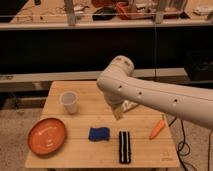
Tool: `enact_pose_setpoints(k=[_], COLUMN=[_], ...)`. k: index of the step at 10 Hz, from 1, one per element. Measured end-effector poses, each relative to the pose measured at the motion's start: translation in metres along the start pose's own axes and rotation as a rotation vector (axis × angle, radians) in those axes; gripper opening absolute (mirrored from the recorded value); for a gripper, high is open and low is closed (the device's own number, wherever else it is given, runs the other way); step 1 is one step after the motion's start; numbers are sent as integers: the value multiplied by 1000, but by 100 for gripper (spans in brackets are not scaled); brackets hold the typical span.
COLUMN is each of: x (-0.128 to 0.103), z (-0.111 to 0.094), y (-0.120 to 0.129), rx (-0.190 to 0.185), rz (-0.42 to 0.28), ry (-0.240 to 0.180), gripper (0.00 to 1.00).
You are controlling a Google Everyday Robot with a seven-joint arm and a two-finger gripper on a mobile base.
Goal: Push the ceramic bowl across the table
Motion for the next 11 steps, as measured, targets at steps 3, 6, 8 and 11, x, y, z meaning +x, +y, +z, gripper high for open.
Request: enact_pose_setpoints(k=[3,6,8,11], x=[-35,-67,-74,-96], z=[0,1,-1,3], y=[-10,-17,-19,-14], rx=[29,52,86,110], rz=[-44,-89,-106,-131], ry=[11,24,23,3], gripper=[80,80,80,76])
